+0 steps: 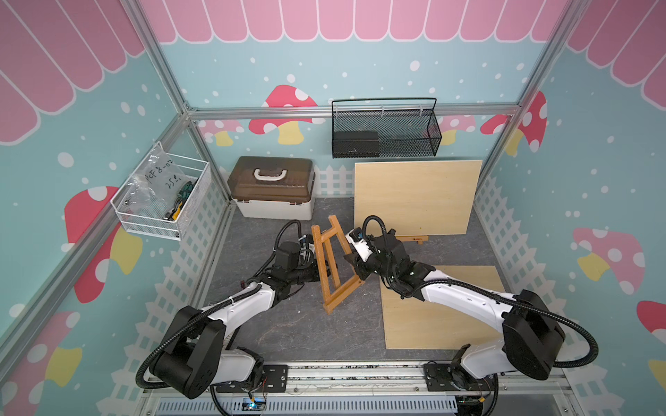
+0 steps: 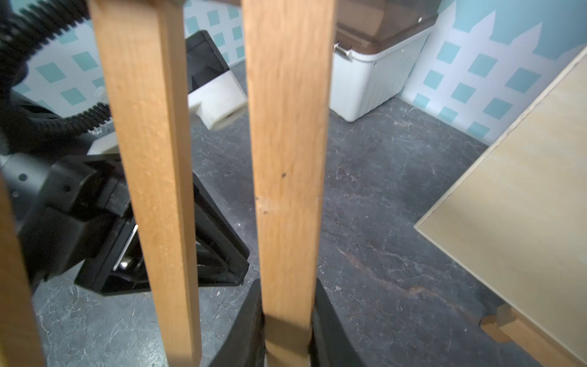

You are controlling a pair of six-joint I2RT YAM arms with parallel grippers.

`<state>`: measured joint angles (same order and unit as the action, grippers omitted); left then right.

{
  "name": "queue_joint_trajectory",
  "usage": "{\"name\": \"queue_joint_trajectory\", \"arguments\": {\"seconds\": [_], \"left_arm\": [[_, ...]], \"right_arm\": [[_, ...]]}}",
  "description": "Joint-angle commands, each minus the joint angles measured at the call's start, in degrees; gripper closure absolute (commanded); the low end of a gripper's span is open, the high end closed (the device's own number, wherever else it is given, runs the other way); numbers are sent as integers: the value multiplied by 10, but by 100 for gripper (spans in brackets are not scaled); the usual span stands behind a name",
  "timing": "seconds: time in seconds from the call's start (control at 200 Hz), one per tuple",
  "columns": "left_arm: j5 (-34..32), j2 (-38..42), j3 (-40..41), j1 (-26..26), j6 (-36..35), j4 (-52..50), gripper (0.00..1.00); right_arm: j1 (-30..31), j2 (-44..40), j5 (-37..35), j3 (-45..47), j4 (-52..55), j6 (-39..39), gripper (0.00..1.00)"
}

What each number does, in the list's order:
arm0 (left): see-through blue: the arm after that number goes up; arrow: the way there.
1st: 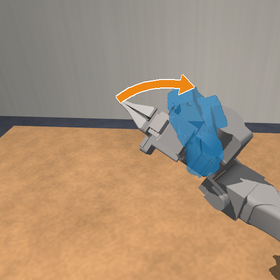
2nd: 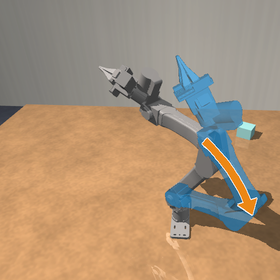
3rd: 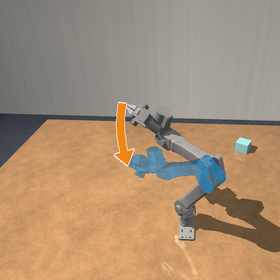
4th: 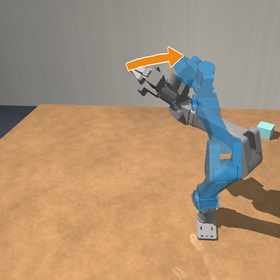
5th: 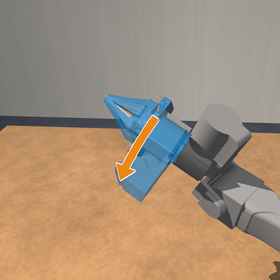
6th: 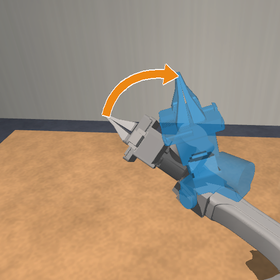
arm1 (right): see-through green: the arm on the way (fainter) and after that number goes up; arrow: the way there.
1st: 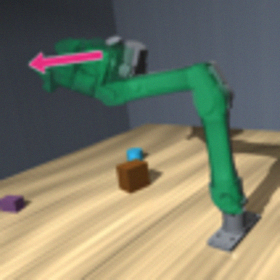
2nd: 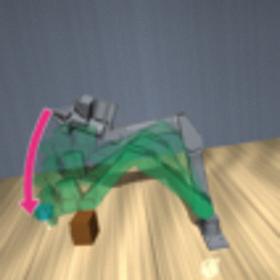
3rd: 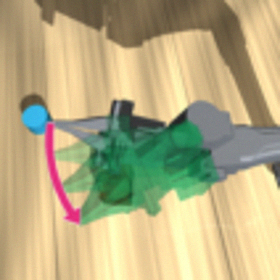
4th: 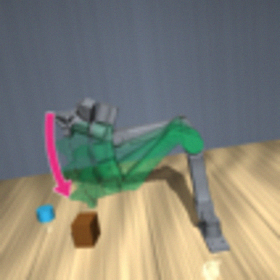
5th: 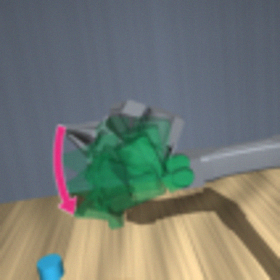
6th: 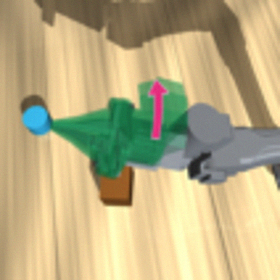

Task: Disassemble the easel
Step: Fold up the easel, then place the easel at the center of the board.

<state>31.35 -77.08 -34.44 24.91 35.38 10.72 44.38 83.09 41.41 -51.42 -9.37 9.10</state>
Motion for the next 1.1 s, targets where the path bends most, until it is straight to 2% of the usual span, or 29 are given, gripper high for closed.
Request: {"name": "queue_joint_trajectory", "arguments": {"seconds": [0.0, 0.245, 0.435, 0.54, 0.655, 0.785, 0.851, 1.096], "left_arm": [[-18, -12, 28, 36, 38, 69, 77], [-53, -72, 52, 80, 54, 122, 78], [-59, -117, 63, 83, 62, 156, 79], [-70, -116, 67, 83, 62, 148, 78], [-111, -76, 66, 80, 51, 83, 71], [-183, 2, 62, 70, 31, -33, 52], [-215, 43, 66, 61, 25, -83, 45], [-270, 166, 66, 28, 4, -205, 36]], "right_arm": [[5, 7, -43, 36, -84, 31, 80], [9, -4, -97, 129, -134, 66, 81], [11, -2, -128, 163, -140, 72, 82], [11, 2, -144, 166, -137, 75, 82], [11, 8, -158, 159, -126, 84, 82], [11, 20, -171, 141, -103, 99, 83], [12, 30, -176, 130, -89, 110, 83], [18, 93, -181, 63, -28, 166, 83]]}}
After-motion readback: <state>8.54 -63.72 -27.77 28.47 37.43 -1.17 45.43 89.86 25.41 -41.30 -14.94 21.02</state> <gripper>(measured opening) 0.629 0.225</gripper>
